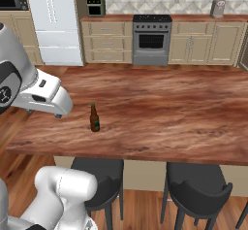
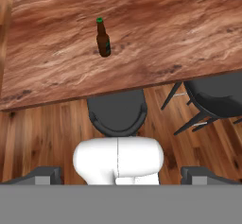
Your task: Get the candle and the beer from the cabinet and move them to the dining counter.
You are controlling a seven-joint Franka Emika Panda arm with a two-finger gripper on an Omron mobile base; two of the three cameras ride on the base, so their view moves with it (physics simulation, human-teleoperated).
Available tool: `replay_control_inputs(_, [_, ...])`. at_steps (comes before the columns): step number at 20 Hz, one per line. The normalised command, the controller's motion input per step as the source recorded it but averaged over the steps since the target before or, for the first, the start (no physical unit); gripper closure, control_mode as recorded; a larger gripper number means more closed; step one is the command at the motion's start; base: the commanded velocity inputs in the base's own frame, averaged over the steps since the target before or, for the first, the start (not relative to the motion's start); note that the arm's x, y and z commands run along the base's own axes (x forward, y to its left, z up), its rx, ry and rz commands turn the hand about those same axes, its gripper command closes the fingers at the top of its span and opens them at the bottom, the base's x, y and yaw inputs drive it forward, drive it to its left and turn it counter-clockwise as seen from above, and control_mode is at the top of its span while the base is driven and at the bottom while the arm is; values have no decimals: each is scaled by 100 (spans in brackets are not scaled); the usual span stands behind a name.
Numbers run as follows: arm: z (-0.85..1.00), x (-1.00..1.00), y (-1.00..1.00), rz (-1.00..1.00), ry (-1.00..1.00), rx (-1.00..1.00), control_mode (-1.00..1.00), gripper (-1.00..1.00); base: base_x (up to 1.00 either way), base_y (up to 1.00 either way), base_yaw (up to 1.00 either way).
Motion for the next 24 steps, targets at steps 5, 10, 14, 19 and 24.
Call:
replay_control_inputs(5, [2, -4, -1, 0, 18, 0, -100, -100, 0, 0, 0])
replay_control_inputs(10, [0, 0, 2, 0, 20, -1, -100, -100, 0, 0, 0])
replay_control_inputs(14, [0, 0, 0, 0, 10, 0, -100, -100, 0, 0, 0])
replay_control_inputs(19, [0, -3, 1, 0, 0, 0, -100, -100, 0, 0, 0])
replay_control_inputs(24, [-6, -6, 6, 2, 0, 0, -100, -100, 0, 0, 0])
